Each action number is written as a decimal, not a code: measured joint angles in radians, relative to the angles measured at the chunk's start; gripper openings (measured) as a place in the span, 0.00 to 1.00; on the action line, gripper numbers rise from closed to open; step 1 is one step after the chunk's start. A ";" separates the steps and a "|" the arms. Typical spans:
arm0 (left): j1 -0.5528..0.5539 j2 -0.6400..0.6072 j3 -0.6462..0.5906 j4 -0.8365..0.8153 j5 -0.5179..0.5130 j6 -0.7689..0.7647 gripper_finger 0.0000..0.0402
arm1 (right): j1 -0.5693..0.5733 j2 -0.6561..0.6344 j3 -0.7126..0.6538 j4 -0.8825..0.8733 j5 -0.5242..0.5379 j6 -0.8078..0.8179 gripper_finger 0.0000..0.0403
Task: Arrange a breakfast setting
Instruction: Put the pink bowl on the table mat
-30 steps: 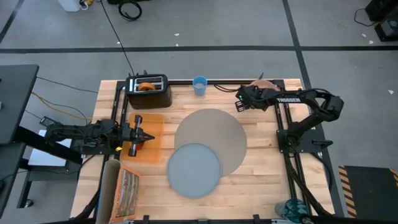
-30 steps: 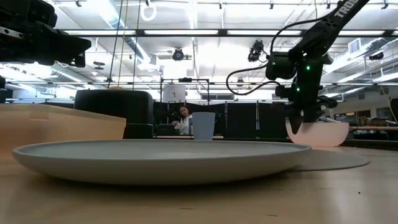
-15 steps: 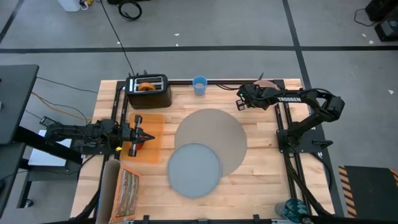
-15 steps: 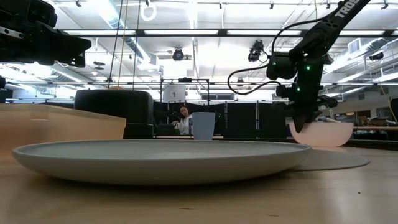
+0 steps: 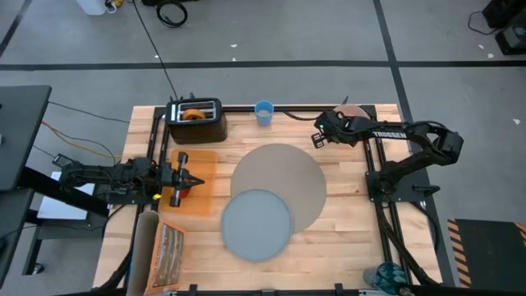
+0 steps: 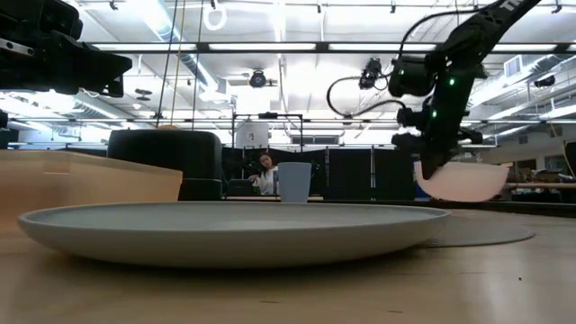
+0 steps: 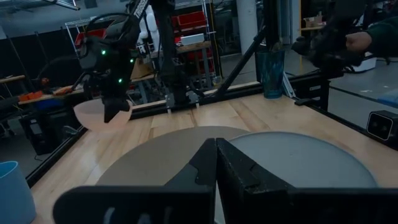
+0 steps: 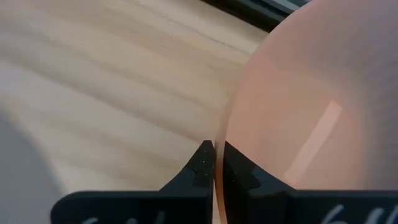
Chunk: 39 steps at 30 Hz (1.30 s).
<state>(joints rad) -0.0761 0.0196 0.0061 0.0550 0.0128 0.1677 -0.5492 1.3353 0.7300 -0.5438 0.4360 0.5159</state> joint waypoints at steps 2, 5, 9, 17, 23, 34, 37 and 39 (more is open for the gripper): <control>0.000 0.000 0.000 0.000 0.000 0.000 0.02 | 0.029 -0.030 0.007 -0.017 -0.048 -0.044 0.03; 0.000 0.000 0.000 0.000 0.000 0.000 0.02 | 0.108 -0.072 0.035 -0.053 -0.122 -0.100 0.03; 0.000 0.000 0.000 0.000 0.000 0.000 0.02 | 0.268 -0.095 0.102 -0.129 -0.189 -0.203 0.03; 0.000 0.000 0.000 0.000 0.000 0.000 0.02 | 0.633 0.006 0.189 -0.115 -0.228 -0.619 0.03; 0.000 0.000 0.000 0.000 0.000 0.000 0.02 | 0.726 0.137 0.189 0.006 -0.257 -0.807 0.05; 0.000 0.000 0.000 0.000 0.000 0.000 0.02 | 0.678 0.239 0.189 0.117 -0.344 -0.822 0.04; 0.000 0.000 0.000 -0.002 0.000 0.000 0.02 | 0.668 0.246 0.189 0.135 -0.392 -0.807 0.05; 0.000 -0.001 0.000 -0.002 0.000 0.000 0.02 | 0.664 0.252 0.189 0.144 -0.400 -0.804 0.05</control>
<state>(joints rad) -0.0760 0.0190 0.0060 0.0526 0.0128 0.1679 0.1149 1.5875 0.9187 -0.3999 0.0363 -0.2885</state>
